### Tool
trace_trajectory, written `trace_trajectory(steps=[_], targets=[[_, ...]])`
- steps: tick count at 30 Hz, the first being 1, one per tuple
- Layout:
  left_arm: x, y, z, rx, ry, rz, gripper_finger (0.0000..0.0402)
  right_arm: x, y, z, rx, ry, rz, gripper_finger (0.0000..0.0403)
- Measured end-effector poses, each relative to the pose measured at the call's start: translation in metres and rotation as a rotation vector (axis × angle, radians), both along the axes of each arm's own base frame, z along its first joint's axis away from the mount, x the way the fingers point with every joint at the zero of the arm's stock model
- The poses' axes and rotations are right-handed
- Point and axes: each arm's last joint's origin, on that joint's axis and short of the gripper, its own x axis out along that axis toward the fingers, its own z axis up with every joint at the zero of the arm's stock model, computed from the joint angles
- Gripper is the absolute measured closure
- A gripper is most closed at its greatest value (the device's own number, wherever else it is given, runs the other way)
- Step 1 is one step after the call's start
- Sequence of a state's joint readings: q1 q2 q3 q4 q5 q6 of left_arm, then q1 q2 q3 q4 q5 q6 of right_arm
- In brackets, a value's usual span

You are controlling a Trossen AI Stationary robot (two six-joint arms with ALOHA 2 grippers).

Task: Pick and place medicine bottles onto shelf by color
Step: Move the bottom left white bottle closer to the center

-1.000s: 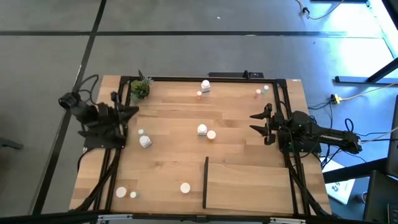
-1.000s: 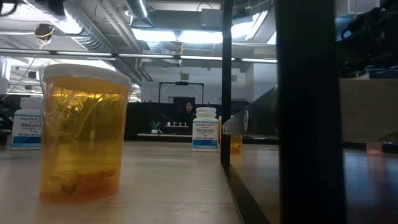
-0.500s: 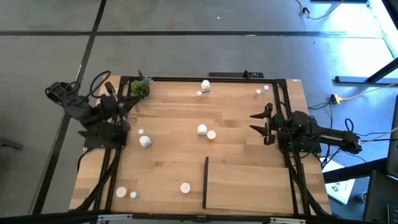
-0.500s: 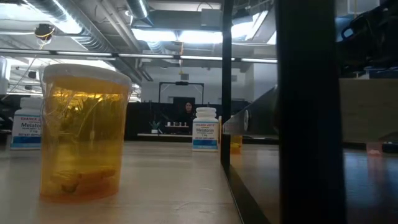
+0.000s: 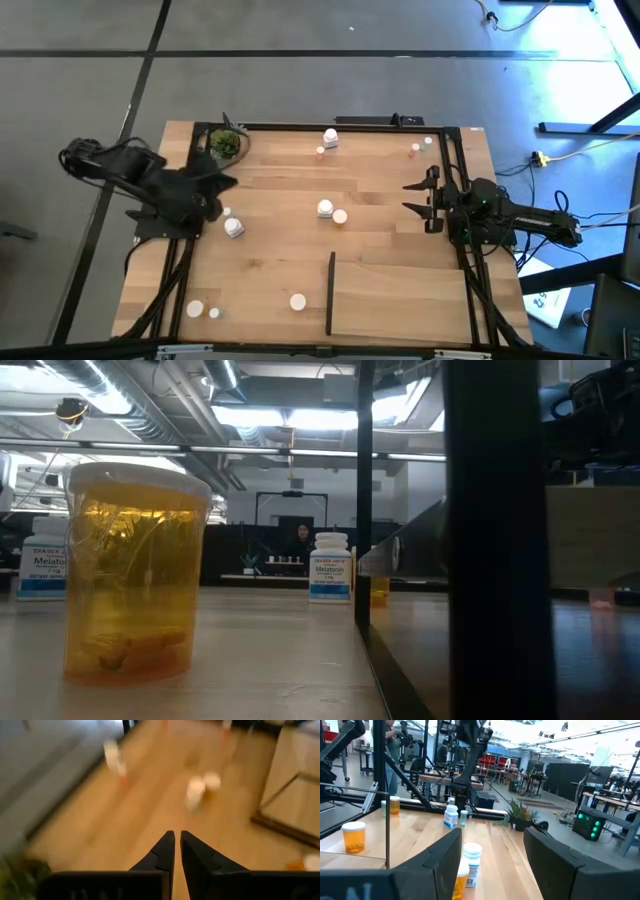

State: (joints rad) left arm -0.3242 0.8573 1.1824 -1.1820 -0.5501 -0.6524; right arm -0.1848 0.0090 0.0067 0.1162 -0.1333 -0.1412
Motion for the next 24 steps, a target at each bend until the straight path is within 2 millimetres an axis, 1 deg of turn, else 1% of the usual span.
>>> trace_trajectory(steps=[5, 9, 13, 15, 17, 24], targets=[[0.014, 0.004, -0.014, -0.18, 0.143, 0.075, 0.0376, 0.0, 0.0, 0.0, -0.019, -0.003, 0.0, 0.0185], [0.025, 0.007, -0.02, -0.294, 0.182, 0.18, 0.0376, -0.001, 0.002, 0.004, -0.038, -0.043, 0.063, 0.0185], [0.031, 0.009, -0.024, -0.317, 0.199, 0.236, 0.0376, -0.002, 0.004, 0.009, -0.058, -0.091, 0.139, 0.0185], [0.03, 0.009, -0.024, -0.314, 0.196, 0.238, 0.0376, -0.002, 0.005, 0.011, -0.018, -0.089, 0.151, 0.0185], [0.031, 0.009, -0.024, -0.31, 0.198, 0.239, 0.0376, -0.003, 0.005, 0.017, 0.017, -0.078, 0.157, 0.0185], [0.031, 0.008, -0.024, -0.313, 0.193, 0.235, 0.0376, -0.007, 0.006, 0.038, 0.041, 0.036, 0.161, 0.0185]])
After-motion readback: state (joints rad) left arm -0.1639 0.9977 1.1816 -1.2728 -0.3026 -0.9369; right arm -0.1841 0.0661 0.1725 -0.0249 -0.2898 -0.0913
